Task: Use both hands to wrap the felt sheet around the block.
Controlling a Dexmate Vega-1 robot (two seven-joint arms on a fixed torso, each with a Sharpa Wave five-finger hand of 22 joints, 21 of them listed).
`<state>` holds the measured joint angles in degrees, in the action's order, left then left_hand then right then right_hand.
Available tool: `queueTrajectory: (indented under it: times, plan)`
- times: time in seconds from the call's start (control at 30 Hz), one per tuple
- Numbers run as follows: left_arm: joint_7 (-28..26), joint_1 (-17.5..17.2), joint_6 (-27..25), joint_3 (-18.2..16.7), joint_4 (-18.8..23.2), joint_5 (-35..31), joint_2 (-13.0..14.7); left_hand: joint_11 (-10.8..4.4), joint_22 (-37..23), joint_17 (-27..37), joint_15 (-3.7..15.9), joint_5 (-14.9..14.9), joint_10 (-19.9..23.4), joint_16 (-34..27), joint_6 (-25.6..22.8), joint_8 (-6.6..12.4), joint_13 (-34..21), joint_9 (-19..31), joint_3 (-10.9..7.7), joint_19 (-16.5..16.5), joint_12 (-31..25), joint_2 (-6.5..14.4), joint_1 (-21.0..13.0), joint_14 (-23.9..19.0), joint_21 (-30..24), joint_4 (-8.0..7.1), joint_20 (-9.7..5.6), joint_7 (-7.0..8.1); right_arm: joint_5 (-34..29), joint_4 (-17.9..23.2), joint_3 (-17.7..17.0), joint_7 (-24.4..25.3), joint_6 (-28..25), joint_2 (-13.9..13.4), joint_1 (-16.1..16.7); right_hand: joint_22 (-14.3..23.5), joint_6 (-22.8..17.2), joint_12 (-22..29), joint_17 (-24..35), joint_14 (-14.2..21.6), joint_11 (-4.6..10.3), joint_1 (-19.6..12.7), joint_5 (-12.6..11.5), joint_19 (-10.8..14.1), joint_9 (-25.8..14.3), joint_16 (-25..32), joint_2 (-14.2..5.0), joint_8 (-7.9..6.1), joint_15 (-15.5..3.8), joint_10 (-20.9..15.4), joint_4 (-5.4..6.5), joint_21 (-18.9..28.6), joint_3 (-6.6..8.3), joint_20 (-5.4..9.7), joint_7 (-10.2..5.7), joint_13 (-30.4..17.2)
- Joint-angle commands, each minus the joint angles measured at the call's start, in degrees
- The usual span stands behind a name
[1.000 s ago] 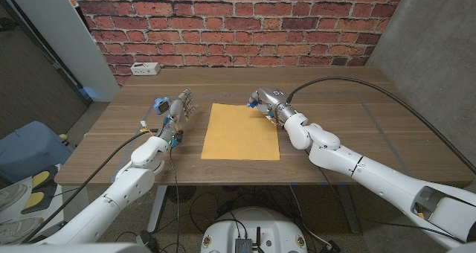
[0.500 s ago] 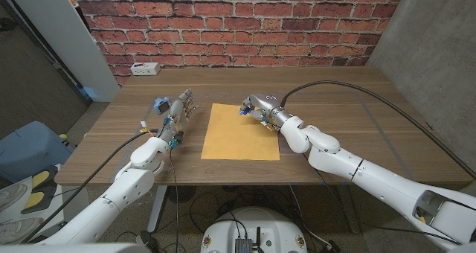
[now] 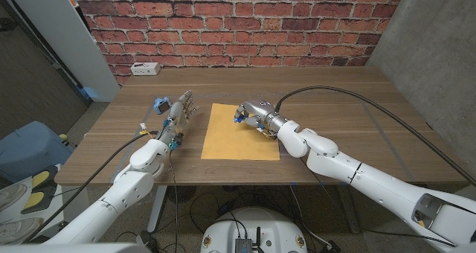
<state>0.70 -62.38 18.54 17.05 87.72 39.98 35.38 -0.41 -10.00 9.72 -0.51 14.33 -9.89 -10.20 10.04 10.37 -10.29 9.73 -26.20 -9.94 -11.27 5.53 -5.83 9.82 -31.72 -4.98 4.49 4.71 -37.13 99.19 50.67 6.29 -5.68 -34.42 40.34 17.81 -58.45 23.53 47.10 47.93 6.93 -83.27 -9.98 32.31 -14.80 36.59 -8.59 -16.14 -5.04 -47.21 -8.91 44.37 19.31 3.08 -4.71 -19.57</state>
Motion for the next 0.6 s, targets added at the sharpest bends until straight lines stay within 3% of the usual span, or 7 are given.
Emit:
queueTrajectory:
  times: [0.03, 0.4, 0.6]
  plan:
    - [-0.7, -0.9, 0.0, -0.4, 0.9, -0.1, 0.4, -0.22, -0.2, 0.2, -0.16, 0.3, -7.1, -0.3, 2.3, 0.04, -0.2, 0.2, 0.29, -4.1, -0.1, -0.2, 0.1, 5.5, 0.3, 0.09, -0.11, 0.18, -1.6, -2.2, 1.0, -1.4, 1.1, 0.9, 0.1, 0.1, -0.6, 3.1, 0.4, 1.5, -2.75, 0.0, -0.4, -0.4, -0.1, -0.4, -0.33, 0.22, -8.50, -3.2, 0.24, 0.9, 0.09, 7.45, 0.12, -4.8]
    - [-0.4, -0.4, -0.2, -0.2, 0.7, -0.1, 0.3, 0.03, -0.3, 0.2, -0.20, 0.4, -7.1, -0.3, 2.3, 0.03, -0.2, 0.2, 0.38, -4.0, -0.1, -0.2, 0.1, 5.6, 0.6, 0.11, -0.07, 0.20, -4.6, -2.5, 2.4, -5.8, -5.3, 1.7, -0.5, -0.2, 0.0, 2.2, 0.7, 1.3, -2.95, 0.1, -0.4, -1.4, -0.2, -1.6, -0.11, 0.74, -8.47, -2.8, 0.19, 2.4, 0.10, 6.91, -0.14, -4.2]
    - [-0.3, -0.3, -0.3, -0.1, 0.7, -0.2, 0.3, -0.08, -0.3, 0.2, -0.20, 0.4, -7.1, -0.3, 2.2, 0.08, -0.2, 0.2, 0.43, -4.0, -0.1, -0.2, 0.1, 5.5, 0.7, 0.11, -0.05, 0.31, -5.6, -1.5, 3.1, -9.0, -8.9, 1.8, -0.9, -0.8, 1.8, -0.2, 0.7, -0.1, -2.47, 0.2, -0.4, -4.2, -0.1, -4.0, 0.30, 2.03, -8.58, 0.6, 0.03, 3.9, 0.14, 5.73, -0.75, -3.3]
